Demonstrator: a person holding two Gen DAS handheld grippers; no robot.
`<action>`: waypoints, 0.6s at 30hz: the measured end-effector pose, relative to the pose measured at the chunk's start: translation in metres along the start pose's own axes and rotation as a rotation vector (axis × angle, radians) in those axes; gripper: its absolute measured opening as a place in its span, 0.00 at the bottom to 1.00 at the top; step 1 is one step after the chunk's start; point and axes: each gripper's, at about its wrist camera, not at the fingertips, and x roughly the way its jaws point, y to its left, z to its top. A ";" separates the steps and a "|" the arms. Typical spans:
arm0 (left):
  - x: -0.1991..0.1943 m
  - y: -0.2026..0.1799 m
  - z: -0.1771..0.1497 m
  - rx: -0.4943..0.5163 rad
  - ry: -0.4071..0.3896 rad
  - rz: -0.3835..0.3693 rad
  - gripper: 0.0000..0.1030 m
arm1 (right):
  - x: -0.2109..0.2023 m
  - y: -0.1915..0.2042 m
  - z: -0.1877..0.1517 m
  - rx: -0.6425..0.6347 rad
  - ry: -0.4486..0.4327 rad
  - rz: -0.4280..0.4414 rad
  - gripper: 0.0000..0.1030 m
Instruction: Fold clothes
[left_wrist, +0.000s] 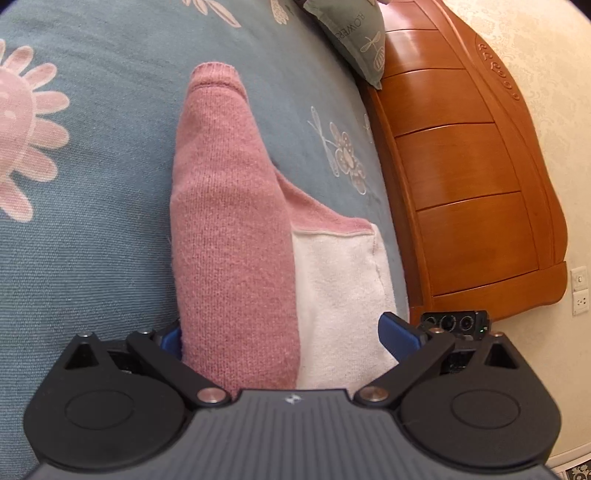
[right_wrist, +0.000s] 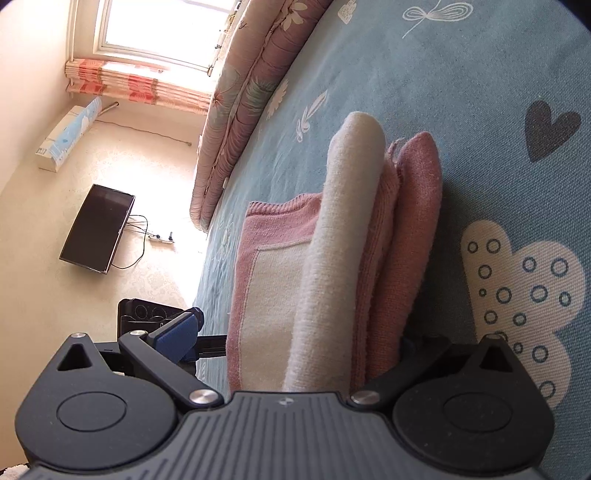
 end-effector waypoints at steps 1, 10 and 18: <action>-0.001 0.007 -0.003 0.012 0.022 0.046 0.96 | 0.002 -0.004 -0.001 0.000 0.011 -0.023 1.00; -0.006 0.007 0.000 -0.012 0.014 -0.037 0.98 | 0.015 -0.011 -0.003 0.000 0.025 -0.063 1.00; -0.016 0.000 0.003 -0.025 0.019 -0.098 0.97 | -0.008 -0.002 -0.003 0.030 -0.022 0.054 1.00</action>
